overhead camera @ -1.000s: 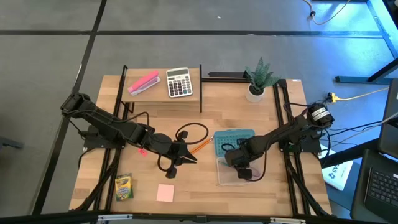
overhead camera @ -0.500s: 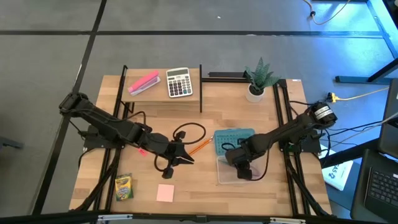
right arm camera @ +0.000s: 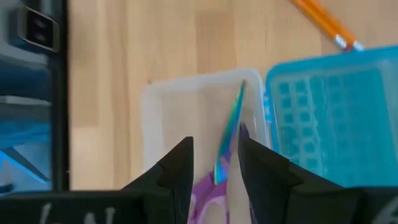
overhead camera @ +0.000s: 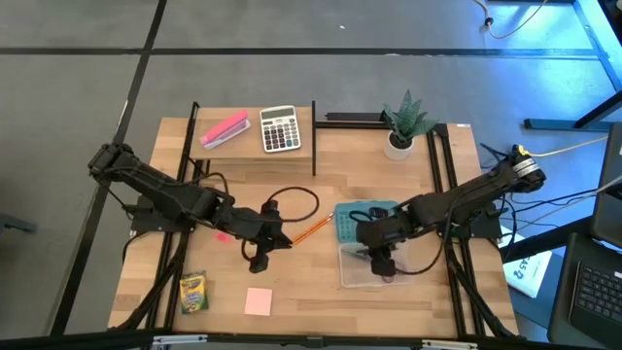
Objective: Pack school essentials
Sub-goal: Put the top orange pencil into the blue supply box
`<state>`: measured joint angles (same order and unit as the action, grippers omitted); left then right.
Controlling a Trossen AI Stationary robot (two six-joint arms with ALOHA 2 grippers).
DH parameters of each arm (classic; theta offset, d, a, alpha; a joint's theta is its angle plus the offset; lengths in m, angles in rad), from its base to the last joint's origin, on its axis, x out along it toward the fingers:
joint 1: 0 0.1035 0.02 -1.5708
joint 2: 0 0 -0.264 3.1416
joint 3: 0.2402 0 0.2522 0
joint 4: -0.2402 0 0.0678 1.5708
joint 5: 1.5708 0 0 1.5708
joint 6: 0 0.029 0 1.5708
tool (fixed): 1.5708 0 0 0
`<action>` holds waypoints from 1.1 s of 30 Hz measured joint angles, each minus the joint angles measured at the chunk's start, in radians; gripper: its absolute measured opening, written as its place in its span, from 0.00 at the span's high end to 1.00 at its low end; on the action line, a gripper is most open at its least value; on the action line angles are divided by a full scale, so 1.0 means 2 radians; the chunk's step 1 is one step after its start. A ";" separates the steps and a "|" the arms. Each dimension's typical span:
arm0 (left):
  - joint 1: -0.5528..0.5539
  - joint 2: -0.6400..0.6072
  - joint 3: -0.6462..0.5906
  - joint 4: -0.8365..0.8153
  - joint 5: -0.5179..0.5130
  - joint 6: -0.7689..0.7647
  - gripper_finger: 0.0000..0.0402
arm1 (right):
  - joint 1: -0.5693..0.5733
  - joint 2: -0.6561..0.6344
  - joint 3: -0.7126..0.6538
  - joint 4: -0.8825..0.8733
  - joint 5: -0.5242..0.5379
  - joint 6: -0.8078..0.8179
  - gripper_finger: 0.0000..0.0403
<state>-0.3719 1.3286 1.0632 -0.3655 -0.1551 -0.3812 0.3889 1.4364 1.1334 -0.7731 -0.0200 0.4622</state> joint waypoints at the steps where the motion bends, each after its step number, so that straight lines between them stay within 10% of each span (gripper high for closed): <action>1: 0.003 0.002 0.000 0.000 0.000 -0.001 0.91 | 0.000 -0.005 0.004 -0.001 0.000 0.000 0.68; 33: 0.078 0.152 0.000 -0.018 0.013 -0.110 0.91 | 0.000 -0.060 0.033 0.011 0.063 -0.050 0.68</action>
<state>-0.2157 1.6318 1.0634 -0.4020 -0.1291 -0.6014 0.3892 1.3163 1.1995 -0.7517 0.1051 0.3616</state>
